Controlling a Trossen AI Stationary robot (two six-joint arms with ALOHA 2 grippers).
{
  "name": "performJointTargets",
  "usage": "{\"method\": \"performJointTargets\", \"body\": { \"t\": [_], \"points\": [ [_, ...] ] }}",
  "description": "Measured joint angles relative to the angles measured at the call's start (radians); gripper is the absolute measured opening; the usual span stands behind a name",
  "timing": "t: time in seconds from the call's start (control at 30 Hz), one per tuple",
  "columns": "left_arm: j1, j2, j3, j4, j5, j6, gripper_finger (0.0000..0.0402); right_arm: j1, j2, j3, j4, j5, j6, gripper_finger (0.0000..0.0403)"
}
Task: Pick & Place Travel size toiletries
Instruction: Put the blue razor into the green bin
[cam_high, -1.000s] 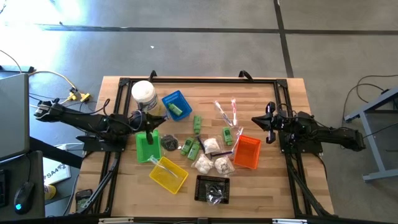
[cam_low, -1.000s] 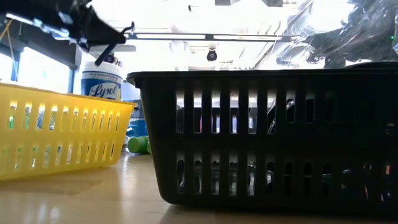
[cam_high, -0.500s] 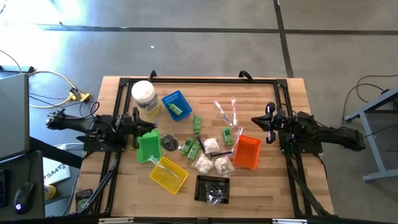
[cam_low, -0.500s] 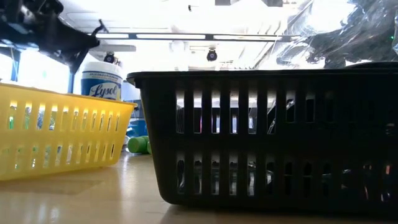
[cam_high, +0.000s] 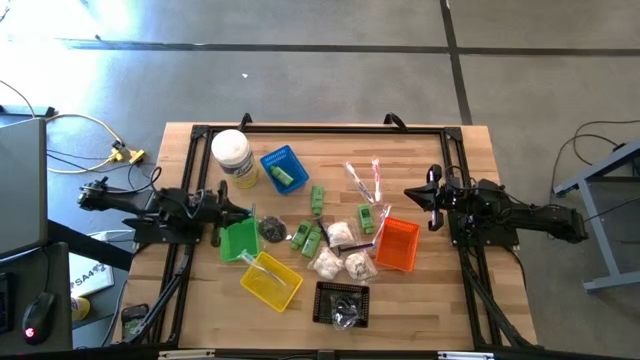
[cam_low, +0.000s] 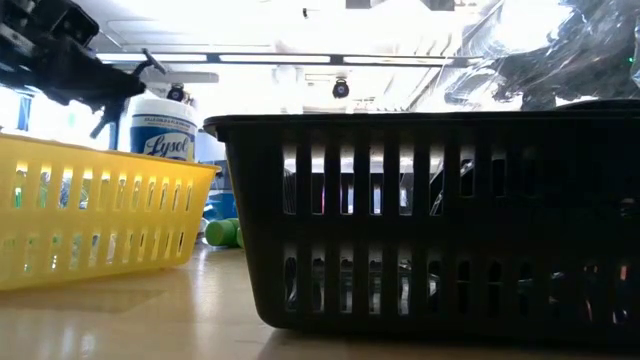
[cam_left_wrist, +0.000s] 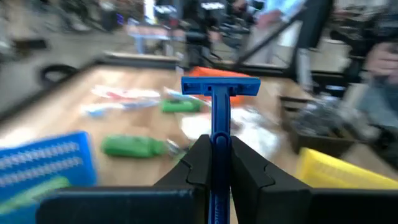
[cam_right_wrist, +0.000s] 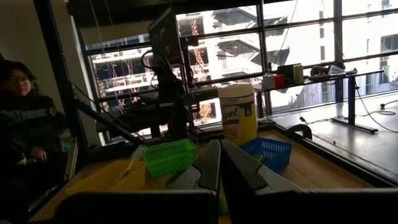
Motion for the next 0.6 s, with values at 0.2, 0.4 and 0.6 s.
{"method": "performJointTargets", "body": {
  "t": [0.2,0.4,0.6],
  "points": [
    [0.000,0.001,0.008,-0.103,0.021,-0.135,0.0033,0.000,0.000,0.000,-0.002,-0.004,0.000,0.0004],
    [0.000,0.043,0.007,-0.138,0.021,-0.173,0.0027,0.000,0.000,0.000,-0.002,-0.004,0.000,0.0004],
    [0.000,0.135,0.014,-0.190,0.020,-0.237,0.0027,0.000,0.000,0.000,-0.008,-0.004,0.004,0.0004]
  ]
}}
